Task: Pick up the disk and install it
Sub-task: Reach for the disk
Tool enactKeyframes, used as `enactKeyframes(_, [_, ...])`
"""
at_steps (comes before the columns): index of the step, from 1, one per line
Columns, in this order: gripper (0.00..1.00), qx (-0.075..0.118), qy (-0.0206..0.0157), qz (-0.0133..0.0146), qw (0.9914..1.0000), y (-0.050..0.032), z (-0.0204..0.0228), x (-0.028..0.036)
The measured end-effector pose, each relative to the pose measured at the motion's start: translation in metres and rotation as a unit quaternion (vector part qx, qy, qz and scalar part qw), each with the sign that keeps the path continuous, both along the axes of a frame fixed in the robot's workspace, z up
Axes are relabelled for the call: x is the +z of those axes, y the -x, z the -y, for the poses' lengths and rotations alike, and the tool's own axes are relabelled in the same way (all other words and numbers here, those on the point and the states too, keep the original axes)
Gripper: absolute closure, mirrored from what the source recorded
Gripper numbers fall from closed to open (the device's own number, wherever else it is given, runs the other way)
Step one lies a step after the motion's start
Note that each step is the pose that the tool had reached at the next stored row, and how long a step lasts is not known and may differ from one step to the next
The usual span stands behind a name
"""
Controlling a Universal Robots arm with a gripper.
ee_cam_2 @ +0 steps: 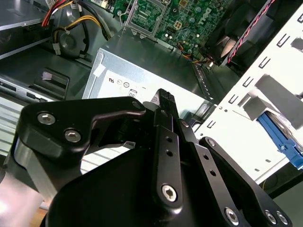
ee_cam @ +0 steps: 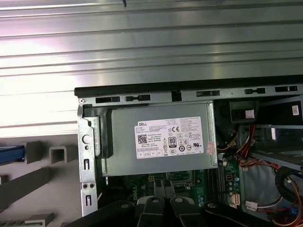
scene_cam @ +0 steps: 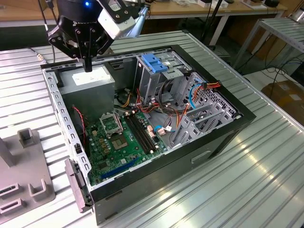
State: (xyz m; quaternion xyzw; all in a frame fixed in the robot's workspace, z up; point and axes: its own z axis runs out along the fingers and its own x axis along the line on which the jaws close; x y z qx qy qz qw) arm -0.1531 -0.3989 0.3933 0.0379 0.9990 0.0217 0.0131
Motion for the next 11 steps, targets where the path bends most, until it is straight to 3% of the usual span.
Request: enactKeyframes(11, [0.89, 0.0, 0.0, 0.0, 1.0, 0.0046, 0.0, 0.0])
